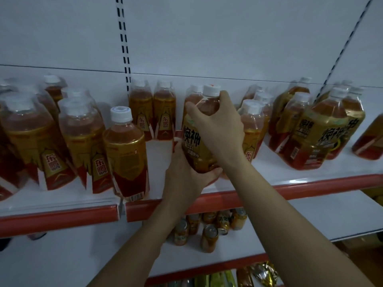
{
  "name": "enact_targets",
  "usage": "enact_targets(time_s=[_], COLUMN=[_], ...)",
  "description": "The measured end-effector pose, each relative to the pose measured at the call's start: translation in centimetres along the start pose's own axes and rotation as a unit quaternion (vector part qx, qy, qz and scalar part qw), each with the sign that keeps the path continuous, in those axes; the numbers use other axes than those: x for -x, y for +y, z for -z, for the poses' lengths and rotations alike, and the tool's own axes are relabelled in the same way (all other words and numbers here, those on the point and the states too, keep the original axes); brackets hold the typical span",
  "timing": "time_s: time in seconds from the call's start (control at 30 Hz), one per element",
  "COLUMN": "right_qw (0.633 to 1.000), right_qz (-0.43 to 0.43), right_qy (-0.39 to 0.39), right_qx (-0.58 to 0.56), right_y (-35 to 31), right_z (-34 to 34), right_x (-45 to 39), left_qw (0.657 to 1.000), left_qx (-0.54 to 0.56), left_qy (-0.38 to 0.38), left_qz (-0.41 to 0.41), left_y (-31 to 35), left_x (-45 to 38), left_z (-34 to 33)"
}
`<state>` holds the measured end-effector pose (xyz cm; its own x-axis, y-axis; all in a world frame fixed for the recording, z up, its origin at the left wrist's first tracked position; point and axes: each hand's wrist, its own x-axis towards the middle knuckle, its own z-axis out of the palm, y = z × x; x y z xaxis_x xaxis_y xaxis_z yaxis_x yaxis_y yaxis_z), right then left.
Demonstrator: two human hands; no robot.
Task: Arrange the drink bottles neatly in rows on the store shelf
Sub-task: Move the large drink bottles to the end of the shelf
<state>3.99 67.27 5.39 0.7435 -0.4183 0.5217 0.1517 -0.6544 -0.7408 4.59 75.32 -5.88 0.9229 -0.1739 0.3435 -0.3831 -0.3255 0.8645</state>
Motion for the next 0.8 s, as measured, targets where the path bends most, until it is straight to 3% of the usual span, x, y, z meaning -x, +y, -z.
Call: enact_targets(time_s=[0.2,0.43,0.6,0.8], right_qw=[0.99,0.943,0.871,0.84], right_qz=[0.041,0.161,0.14,0.052], right_qy=[0.03,0.005,-0.126,-0.302], right_qx=[-0.131,-0.291,-0.453,-0.448], right_y=[0.4,-2.0,-1.0,-0.6], right_z=[1.1,9.7,13.5,10.9], right_x=[0.2,1.3,1.4,5.6], left_qw=[0.999,0.995,0.992,0.985], left_qx=[-0.024,0.031,0.08,0.038], left_qy=[0.046,0.03,0.052,0.166], left_qz=[-0.007,-0.093,-0.079,-0.036], left_y=[1.2,6.9,10.9,9.8], left_x=[1.1,3.5,7.9,15.4], left_z=[0.3,2.4,2.5,1.5])
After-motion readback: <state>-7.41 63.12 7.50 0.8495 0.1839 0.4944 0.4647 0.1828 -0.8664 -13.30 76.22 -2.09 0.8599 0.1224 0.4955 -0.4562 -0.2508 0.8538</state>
